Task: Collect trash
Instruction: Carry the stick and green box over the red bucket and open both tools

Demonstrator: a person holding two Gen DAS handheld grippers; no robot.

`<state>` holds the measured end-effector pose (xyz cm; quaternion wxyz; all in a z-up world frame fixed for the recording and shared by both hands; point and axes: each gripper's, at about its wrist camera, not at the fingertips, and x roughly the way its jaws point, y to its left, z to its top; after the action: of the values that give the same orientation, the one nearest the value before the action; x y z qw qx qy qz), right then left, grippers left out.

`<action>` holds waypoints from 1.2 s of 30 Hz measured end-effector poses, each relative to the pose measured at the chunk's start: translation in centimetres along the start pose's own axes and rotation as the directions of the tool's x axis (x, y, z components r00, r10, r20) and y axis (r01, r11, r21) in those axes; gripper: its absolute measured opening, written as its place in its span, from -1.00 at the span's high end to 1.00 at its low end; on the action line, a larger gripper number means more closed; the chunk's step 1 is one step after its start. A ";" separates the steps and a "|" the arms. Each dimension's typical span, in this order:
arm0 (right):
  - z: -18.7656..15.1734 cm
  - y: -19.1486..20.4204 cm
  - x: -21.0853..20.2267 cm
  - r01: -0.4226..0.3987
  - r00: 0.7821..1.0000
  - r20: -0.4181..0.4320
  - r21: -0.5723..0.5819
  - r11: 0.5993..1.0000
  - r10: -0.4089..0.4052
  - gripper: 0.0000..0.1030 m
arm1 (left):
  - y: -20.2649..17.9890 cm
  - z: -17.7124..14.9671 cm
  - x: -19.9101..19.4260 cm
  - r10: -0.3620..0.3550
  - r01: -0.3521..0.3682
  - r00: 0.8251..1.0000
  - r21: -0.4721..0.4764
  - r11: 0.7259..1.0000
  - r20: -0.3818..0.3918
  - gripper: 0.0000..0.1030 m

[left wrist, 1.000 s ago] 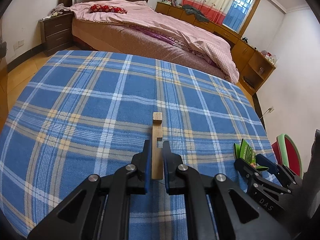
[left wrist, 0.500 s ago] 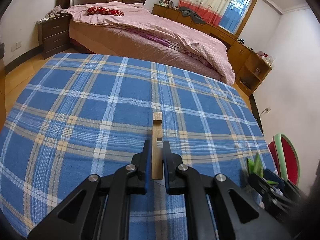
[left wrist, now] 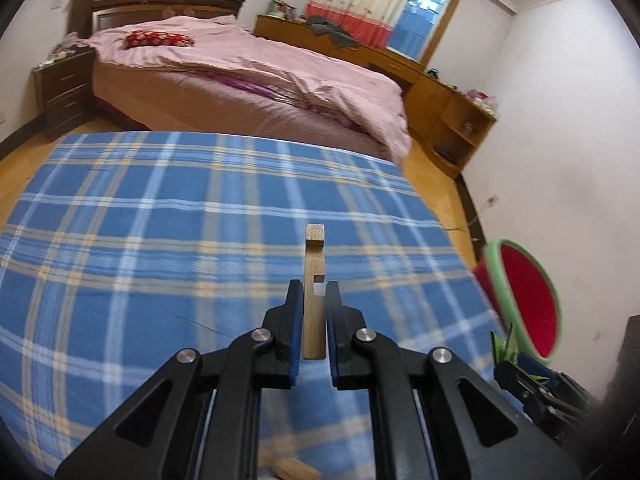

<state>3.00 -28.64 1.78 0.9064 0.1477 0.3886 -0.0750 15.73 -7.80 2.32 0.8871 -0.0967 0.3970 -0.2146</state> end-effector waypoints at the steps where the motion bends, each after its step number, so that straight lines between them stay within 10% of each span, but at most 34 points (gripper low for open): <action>1: -0.1 -0.6 -0.6 -0.003 1.000 0.009 0.012 1.000 0.003 -0.26 | -0.4 0.0 -0.1 -0.009 0.009 1.000 0.004 1.000 -0.003 0.81; 16: -0.6 -8.8 -6.1 0.004 0.993 0.115 0.169 0.986 -0.024 -0.26 | -11.4 -1.3 -0.1 -0.107 0.116 0.993 0.205 0.972 -0.058 0.81; 36: 2.0 -18.5 -5.2 0.098 0.979 0.149 0.269 0.958 -0.141 -0.26 | -25.5 -2.3 9.6 -0.218 0.284 0.952 0.367 0.885 -0.213 0.81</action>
<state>-3.86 -46.64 2.98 0.9023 0.2348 0.3064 -0.1922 11.95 -34.90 3.12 0.8167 0.0512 0.4022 -0.4106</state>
